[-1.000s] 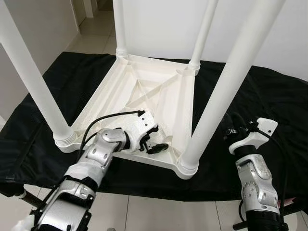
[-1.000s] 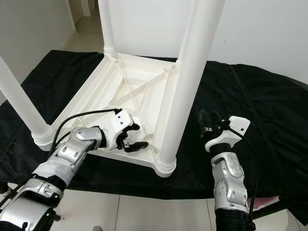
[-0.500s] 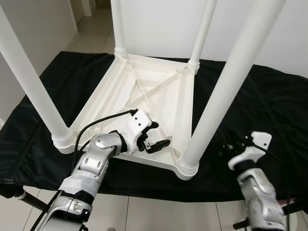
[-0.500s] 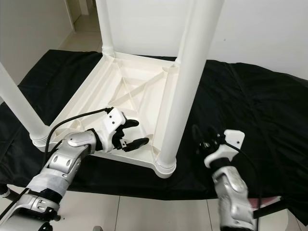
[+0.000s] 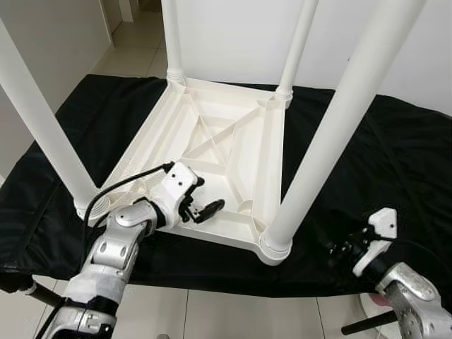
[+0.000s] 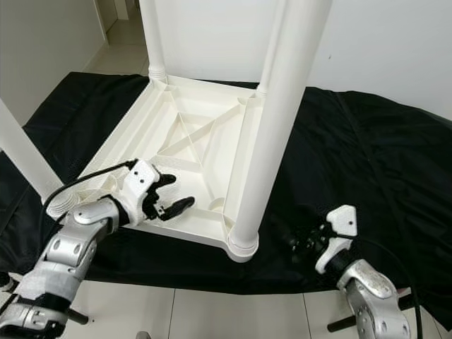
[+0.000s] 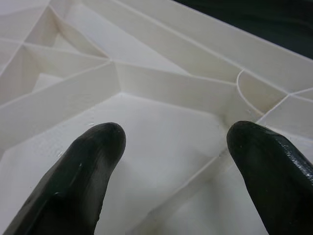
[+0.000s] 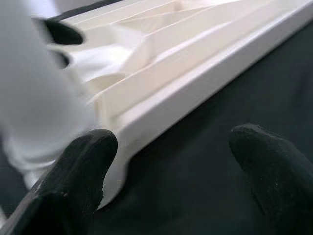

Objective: Building children table

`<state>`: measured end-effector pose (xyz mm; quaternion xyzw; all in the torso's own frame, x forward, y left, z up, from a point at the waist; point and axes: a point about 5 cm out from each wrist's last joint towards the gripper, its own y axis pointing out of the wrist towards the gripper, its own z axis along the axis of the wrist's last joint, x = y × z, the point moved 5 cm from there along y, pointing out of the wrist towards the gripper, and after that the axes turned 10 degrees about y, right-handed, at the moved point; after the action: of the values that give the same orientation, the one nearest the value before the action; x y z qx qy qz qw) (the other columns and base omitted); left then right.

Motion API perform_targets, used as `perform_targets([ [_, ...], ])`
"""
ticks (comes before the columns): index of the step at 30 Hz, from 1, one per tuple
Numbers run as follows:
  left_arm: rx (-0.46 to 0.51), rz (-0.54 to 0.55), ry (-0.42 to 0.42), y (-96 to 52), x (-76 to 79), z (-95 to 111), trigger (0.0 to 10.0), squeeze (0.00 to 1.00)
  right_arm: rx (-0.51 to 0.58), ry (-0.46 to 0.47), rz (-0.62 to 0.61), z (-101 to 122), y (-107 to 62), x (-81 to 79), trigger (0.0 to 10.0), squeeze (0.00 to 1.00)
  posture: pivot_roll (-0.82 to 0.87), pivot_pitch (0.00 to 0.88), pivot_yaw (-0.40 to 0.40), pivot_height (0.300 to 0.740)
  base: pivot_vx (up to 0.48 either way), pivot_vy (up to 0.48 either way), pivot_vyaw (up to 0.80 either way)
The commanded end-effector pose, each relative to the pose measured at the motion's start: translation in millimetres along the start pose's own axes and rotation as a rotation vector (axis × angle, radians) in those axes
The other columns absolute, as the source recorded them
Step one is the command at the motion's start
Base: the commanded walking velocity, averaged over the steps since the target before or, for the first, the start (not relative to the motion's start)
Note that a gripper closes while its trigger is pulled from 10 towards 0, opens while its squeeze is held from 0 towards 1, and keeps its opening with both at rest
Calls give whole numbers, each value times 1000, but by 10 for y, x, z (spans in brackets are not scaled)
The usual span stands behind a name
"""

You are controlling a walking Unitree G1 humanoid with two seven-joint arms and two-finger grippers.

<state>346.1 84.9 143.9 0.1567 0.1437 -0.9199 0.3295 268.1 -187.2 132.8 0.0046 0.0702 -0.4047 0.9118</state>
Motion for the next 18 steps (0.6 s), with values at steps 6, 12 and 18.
perform_targets([
  [6,-20,-58,20,-63,123,-37,10000,0,-99,10,230,-70,-3,-281,10000,0,67,93,-27,740,0,0,0],
  [12,-31,-78,28,-93,200,-46,10000,0,-116,-20,317,-14,6,-347,10000,0,78,88,-27,740,0,0,0],
  [18,-33,-79,26,-102,228,-51,10000,0,-85,-33,341,92,51,-353,10000,0,81,80,-29,740,0,0,0],
])
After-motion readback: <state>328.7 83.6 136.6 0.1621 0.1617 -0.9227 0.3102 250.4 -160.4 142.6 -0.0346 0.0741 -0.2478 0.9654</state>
